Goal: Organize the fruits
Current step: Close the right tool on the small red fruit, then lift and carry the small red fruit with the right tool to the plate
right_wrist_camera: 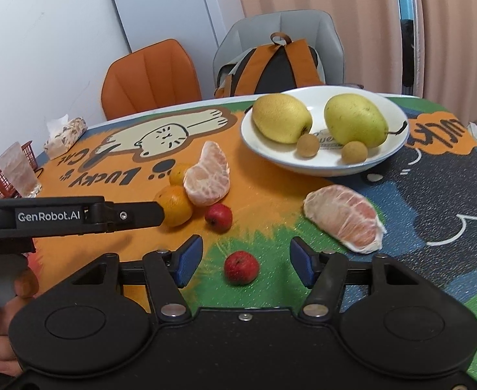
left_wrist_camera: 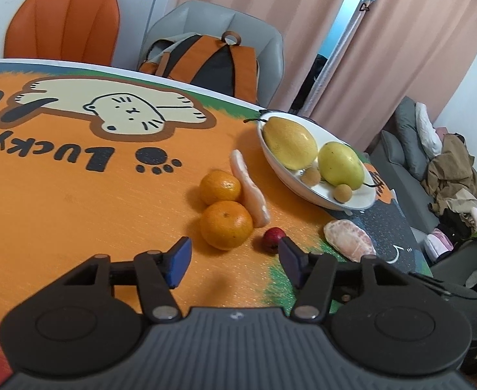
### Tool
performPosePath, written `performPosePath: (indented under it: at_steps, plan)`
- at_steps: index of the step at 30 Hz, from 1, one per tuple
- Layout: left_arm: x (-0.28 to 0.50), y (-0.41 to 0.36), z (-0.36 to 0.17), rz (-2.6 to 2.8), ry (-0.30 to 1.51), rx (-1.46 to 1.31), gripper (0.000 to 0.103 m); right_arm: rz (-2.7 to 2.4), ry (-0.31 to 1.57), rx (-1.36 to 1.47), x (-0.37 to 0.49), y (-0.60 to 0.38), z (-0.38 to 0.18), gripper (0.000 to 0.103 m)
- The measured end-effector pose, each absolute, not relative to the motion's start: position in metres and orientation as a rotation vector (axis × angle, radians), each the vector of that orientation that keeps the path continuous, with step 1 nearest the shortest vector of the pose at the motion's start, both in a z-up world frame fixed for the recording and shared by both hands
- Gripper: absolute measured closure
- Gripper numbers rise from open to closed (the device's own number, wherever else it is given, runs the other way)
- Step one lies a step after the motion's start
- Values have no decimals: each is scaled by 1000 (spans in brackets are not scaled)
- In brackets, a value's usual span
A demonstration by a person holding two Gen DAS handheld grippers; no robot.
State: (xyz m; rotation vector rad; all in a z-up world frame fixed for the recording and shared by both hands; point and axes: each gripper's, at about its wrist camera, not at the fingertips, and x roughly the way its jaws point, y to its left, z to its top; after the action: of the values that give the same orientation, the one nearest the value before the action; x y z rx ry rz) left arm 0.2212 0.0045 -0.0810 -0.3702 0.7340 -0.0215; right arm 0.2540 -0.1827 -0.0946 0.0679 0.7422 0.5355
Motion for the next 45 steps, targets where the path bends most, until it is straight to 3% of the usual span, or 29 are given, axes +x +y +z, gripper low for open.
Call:
performPosePath:
  at_steps: [5,8,19,36,39,41,45]
  plan:
    - [223,0,-85,-32,744,-365,48,558,782,84,257,-179,-108,69]
    - [225,-3,-87,-35,749,-360,49,573,769,90,255,-181,-109,75]
    - [242,-22,-95,-80,781,-349,55,548,745,136,260,-200,-106,75]
    - [268,-51,-102,-31,786,-309,55,491,711,178,262,-236,-100,75]
    - [270,-55,-105,-19,792,-292,67,493,709,189,263,-237,-100,75]
    - [271,-59,-105,3,794,-246,81,492,706,191,263,-237,-100,75]
    - [271,-58,-104,0,802,-250,82,501,695,190,260,-238,-97,75]
